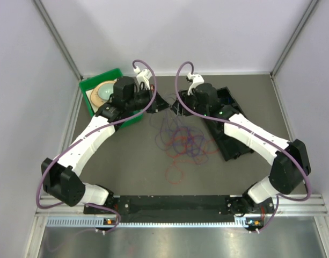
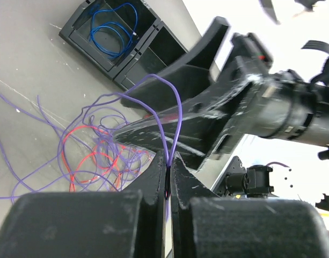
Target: Untangle the cables
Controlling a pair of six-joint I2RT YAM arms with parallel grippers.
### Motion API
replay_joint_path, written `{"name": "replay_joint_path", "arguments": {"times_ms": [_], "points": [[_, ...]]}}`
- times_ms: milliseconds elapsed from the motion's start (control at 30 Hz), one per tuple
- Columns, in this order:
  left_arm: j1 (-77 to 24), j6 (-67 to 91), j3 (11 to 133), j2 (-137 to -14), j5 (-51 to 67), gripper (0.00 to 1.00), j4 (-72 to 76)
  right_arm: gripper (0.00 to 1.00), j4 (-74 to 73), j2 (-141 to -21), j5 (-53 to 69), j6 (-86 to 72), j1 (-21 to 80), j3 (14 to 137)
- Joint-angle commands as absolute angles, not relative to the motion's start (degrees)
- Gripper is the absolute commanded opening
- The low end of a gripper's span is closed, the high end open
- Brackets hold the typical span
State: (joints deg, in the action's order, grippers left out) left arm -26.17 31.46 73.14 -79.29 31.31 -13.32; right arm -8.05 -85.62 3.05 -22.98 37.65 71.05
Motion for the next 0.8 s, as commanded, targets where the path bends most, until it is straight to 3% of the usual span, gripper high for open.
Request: {"name": "replay_joint_path", "arguments": {"times_ms": [0, 67, 333, 767], "points": [[-26.0, 31.9, 75.8, -79.6, 33.2, 0.0, -11.1, 0.57, -2.2, -86.6, 1.3, -22.6, 37.1, 72.1], [-26.0, 32.2, 76.0, -79.7, 33.4, 0.0, -11.0, 0.62, -1.6, -87.9, 0.2, -22.7, 37.1, 72.1], [-25.9, 30.9, 76.6, -80.1, 28.4, 0.0, -14.3, 0.62, -1.8, -90.9, 1.6, -24.1, 36.9, 72.6], [-16.8, 34.7, 76.2, -84.6, 13.3, 0.0, -19.0, 0.73, -8.0, -66.1, -1.9, -23.6, 37.0, 49.7]]}}
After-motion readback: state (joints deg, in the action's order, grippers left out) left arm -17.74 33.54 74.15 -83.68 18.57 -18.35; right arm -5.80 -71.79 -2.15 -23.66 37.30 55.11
